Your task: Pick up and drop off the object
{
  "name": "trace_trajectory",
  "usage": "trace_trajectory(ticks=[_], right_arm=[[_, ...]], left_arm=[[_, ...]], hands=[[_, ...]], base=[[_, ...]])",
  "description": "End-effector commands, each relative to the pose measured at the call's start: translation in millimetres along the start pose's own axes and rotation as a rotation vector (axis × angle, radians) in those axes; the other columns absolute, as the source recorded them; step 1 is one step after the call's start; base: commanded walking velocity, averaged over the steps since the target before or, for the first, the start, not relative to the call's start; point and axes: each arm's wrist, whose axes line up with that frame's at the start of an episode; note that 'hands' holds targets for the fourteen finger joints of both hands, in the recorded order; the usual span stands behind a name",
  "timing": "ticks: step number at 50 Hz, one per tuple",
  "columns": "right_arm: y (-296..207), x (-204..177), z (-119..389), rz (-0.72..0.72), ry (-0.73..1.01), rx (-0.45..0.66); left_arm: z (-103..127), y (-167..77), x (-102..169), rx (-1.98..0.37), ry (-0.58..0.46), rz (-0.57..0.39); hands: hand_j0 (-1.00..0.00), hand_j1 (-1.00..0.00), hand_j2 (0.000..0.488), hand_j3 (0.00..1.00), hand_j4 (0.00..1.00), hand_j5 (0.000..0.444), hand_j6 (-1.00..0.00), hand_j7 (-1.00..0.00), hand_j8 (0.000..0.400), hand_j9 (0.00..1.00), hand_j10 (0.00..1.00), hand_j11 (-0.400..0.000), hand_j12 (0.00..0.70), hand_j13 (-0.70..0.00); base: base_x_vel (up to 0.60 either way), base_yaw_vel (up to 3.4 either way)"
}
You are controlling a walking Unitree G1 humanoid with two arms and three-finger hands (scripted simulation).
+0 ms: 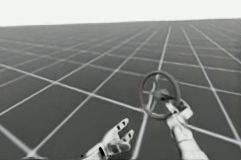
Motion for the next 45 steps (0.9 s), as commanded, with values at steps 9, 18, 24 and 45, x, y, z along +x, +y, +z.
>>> trace_trajectory(ticks=[9,18,24,45], right_arm=[[-3.2,2.3,9.1,0.001,-0.024,0.033],[-3.2,2.3,9.1,0.001,-0.024,0.033],[-3.2,2.3,9.1,0.001,-0.024,0.033],[-3.2,2.3,9.1,0.001,-0.024,0.033]], left_arm=[[1.3,-5.1,2.1,0.017,0.005,-0.008],[1.3,-5.1,2.1,0.017,0.005,-0.008],[1.3,-5.1,2.1,0.017,0.005,-0.008],[1.3,-5.1,2.1,0.017,0.005,-0.008]], hands=[[0.00,0.00,0.000,1.00,1.00,0.000,0.00,0.00,0.000,1.00,1.00,-0.400,0.000,-0.700],[0.00,0.00,0.000,1.00,1.00,0.000,0.00,0.00,0.000,1.00,1.00,-0.400,0.000,-0.700],[0.00,0.00,0.000,1.00,1.00,0.000,0.00,0.00,0.000,1.00,1.00,-0.400,0.000,-0.700],[0.00,0.00,0.000,1.00,1.00,0.000,0.00,0.00,0.000,1.00,1.00,-0.400,0.000,-0.700]], base=[[0.53,-0.14],[0.52,-0.15],[0.53,-0.13],[0.55,-0.09]])
